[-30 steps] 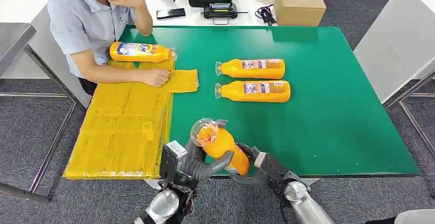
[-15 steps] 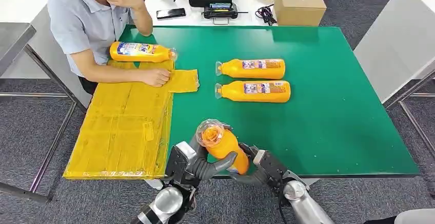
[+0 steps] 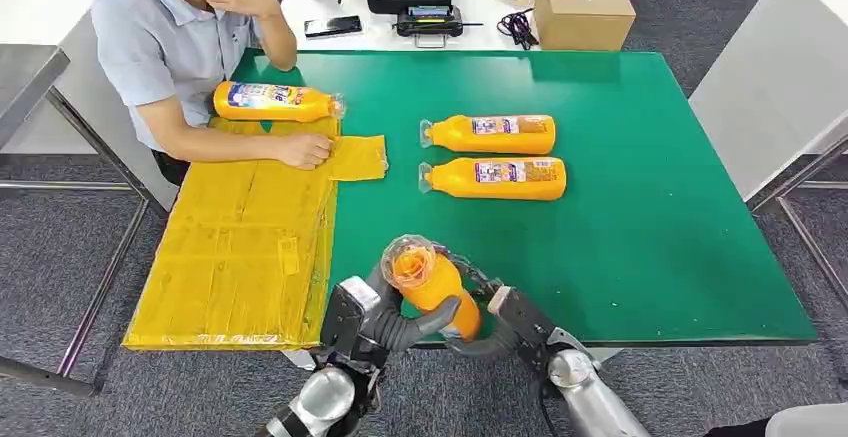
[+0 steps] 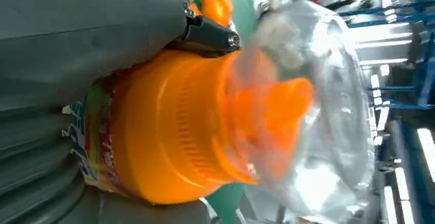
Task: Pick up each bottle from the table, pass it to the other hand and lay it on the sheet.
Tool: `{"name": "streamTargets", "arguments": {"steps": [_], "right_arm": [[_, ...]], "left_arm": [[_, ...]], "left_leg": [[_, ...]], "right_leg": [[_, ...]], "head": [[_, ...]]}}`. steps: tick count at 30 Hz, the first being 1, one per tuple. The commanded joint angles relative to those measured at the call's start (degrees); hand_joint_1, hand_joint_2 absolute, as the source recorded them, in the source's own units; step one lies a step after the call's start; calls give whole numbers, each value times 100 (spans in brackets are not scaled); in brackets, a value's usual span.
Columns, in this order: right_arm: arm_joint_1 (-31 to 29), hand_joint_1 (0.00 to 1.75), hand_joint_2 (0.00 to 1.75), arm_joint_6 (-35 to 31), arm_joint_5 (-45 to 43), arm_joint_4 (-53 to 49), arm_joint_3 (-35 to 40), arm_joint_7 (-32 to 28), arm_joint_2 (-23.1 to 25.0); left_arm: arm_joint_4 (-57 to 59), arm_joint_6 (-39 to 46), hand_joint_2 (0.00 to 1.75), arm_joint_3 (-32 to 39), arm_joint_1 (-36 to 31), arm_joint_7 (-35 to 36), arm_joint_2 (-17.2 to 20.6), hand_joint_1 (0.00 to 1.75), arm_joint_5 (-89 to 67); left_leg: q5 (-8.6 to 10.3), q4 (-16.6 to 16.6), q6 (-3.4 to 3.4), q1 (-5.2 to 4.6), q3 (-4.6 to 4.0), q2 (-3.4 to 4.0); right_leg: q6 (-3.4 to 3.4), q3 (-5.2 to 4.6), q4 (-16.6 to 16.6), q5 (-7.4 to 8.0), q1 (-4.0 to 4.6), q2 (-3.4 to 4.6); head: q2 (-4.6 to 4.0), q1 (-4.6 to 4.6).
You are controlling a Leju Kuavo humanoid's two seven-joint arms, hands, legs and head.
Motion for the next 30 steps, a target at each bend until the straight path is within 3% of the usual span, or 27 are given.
{"name": "streamTargets", "arguments": {"steps": [1, 11, 15, 18, 19, 20, 27, 30], "right_arm": [[-254, 0, 175, -875, 396, 342, -414, 316, 120], [-209, 0, 175, -1290, 735, 336, -574, 335, 243], [-427, 0, 175, -1217, 906, 539, -562, 245, 367], [-491, 0, 175, -1217, 910, 590, -561, 245, 407], [-616, 0, 175, -1173, 939, 736, -527, 208, 447], [-692, 0, 175, -1156, 949, 811, -511, 187, 473], [-787, 0, 175, -1028, 858, 900, -573, 56, 640], [-722, 0, 175, -1038, 838, 881, -596, 50, 670]], "left_arm": [[-1210, 19, 175, 254, 321, 39, 500, 175, -96], [-1473, 496, 175, 413, 373, -153, 552, 175, -941], [-1227, 1851, 175, 506, 163, 160, 641, 175, -4136], [-1184, 1812, 175, 611, 135, 147, 637, 175, -4147], [-979, 1908, 175, 1077, 153, 563, 503, 175, -6114], [-684, 1908, 175, 1143, 36, 988, 552, 175, -7044], [1002, 1583, 175, 852, -958, 2691, 831, 175, -9405], [1180, 1467, 175, 926, -997, 2849, 795, 175, -9485]], "left_leg": [[-14, 1, -13, 3, 25, 19], [-5, -4, -9, 3, 15, 13], [-8, -4, -13, 5, 24, 16], [-6, -3, -11, 5, 19, 21], [-9, -2, -13, 6, 28, 26], [-4, -3, -9, 4, 18, 23], [3, -8, -12, 7, 30, 13], [0, -9, -20, 13, 46, 11]], "right_leg": [[-17, 18, 3, -9, 4, 15], [-10, 10, -4, -2, 3, 11], [-15, 17, -3, -4, 6, 12], [-13, 11, -1, 0, 5, 18], [-15, 19, -2, -2, 6, 22], [-11, 10, -3, 1, 4, 17], [-16, 23, -7, 2, 7, 7], [-27, 41, -9, -3, 14, 4]], "head": [[0, -2], [0, 2], [0, -2], [0, 2], [0, -2], [0, 0], [0, -2], [0, 0]]}}
